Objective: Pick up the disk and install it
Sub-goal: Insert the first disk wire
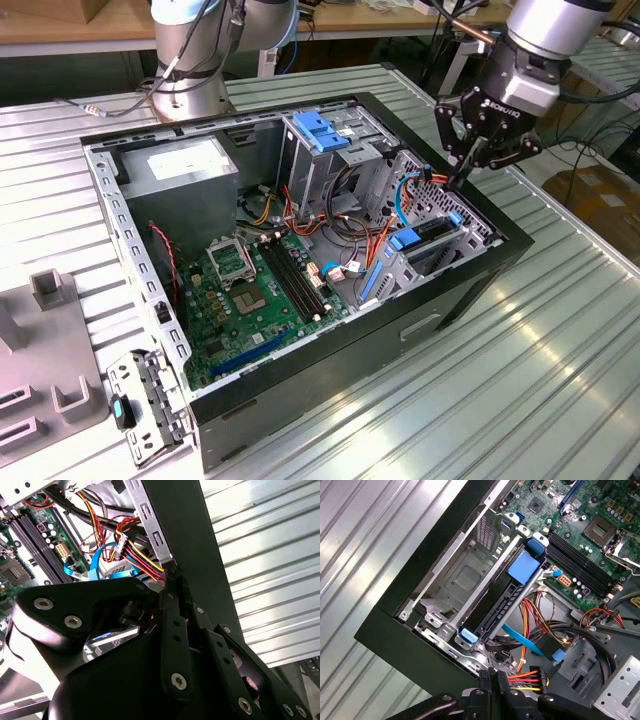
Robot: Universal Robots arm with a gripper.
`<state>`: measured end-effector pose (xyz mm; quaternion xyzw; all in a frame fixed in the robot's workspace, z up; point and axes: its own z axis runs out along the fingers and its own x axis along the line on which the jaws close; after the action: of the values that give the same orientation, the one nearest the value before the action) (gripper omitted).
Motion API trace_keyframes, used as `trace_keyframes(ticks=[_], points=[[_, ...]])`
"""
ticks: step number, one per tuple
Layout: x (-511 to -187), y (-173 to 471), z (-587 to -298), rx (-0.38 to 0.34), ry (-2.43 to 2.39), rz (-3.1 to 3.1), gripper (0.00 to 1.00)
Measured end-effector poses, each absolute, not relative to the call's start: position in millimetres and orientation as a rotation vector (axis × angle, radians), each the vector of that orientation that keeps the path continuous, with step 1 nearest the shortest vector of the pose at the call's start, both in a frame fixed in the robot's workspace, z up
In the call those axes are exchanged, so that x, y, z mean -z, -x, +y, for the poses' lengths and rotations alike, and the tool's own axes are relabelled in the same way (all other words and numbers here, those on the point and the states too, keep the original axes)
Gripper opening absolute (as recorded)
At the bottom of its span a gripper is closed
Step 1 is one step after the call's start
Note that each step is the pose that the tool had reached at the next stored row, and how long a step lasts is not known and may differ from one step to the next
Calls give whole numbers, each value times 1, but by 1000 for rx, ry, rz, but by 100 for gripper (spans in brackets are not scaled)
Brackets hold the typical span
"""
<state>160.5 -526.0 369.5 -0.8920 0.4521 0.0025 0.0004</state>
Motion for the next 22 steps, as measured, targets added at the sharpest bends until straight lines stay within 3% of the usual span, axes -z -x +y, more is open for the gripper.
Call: trace_keyframes(ticks=[22], points=[[-368,-149,-526,-6,2598,1763,17]])
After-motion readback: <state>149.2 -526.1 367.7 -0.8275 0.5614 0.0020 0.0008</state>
